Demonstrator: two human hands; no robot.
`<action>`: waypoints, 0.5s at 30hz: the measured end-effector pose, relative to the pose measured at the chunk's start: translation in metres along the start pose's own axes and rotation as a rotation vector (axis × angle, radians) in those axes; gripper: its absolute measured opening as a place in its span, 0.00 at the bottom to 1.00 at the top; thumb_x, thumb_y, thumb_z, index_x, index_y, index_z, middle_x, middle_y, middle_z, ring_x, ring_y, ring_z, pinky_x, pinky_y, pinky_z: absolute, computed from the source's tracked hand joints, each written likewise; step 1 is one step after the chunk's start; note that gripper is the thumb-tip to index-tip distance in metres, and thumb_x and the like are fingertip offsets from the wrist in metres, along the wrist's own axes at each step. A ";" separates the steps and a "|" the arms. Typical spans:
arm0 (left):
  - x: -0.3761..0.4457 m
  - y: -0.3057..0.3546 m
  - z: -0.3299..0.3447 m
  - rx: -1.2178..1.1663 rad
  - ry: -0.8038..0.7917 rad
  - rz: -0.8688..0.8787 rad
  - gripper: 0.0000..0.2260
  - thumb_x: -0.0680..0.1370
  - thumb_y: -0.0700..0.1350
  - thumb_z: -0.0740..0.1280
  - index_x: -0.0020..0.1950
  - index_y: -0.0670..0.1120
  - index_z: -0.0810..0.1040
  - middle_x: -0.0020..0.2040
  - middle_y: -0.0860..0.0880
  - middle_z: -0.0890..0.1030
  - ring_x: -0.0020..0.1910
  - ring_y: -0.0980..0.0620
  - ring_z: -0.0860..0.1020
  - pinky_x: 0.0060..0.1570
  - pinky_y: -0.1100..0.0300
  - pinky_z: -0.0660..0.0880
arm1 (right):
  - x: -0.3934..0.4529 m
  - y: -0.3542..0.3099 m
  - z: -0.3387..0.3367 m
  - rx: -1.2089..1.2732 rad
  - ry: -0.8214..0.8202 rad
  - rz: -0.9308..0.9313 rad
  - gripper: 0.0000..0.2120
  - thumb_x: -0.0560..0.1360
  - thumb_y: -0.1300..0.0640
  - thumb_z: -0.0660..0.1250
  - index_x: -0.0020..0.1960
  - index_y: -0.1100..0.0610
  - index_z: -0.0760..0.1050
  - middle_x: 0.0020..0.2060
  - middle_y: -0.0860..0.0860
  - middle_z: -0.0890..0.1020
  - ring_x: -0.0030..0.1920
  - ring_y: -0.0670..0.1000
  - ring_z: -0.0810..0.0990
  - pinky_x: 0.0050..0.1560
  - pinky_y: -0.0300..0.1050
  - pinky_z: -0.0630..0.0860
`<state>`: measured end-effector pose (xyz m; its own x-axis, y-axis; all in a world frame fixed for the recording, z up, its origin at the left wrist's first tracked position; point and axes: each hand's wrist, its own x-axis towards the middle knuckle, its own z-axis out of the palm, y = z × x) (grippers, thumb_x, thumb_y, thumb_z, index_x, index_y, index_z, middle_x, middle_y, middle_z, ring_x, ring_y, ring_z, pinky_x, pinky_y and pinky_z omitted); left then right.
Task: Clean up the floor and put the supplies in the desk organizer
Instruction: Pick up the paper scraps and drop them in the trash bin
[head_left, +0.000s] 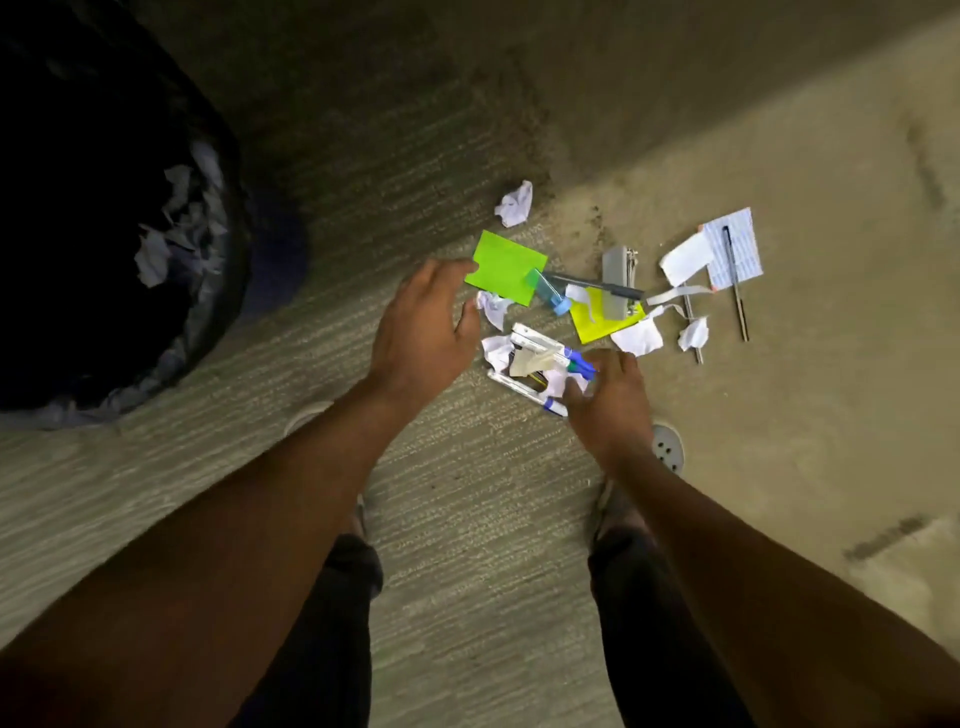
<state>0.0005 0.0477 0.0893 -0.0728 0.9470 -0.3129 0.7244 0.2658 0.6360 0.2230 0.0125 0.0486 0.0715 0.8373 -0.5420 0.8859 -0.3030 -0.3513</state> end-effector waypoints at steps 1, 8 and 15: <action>0.011 -0.002 0.017 0.025 -0.037 -0.010 0.18 0.75 0.39 0.65 0.65 0.40 0.74 0.60 0.40 0.77 0.59 0.40 0.75 0.60 0.51 0.71 | 0.007 0.016 0.003 -0.022 -0.022 0.031 0.19 0.70 0.55 0.70 0.58 0.59 0.73 0.55 0.61 0.75 0.55 0.64 0.74 0.53 0.53 0.72; 0.080 -0.016 0.120 0.261 -0.158 -0.113 0.28 0.77 0.46 0.65 0.76 0.50 0.61 0.74 0.37 0.61 0.70 0.36 0.65 0.68 0.49 0.65 | 0.039 0.101 0.027 -0.135 -0.129 0.130 0.36 0.62 0.44 0.77 0.62 0.53 0.65 0.61 0.58 0.69 0.59 0.62 0.72 0.51 0.53 0.74; 0.138 -0.017 0.153 0.539 -0.114 0.062 0.24 0.78 0.47 0.62 0.73 0.54 0.64 0.77 0.37 0.55 0.68 0.32 0.66 0.66 0.46 0.66 | 0.046 0.130 0.051 -0.277 -0.126 -0.175 0.40 0.66 0.46 0.76 0.71 0.47 0.59 0.72 0.58 0.59 0.63 0.63 0.70 0.50 0.57 0.79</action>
<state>0.0834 0.1461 -0.0723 0.0343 0.9244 -0.3799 0.9754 0.0518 0.2142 0.3185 -0.0111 -0.0610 -0.1341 0.7976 -0.5881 0.9716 -0.0109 -0.2363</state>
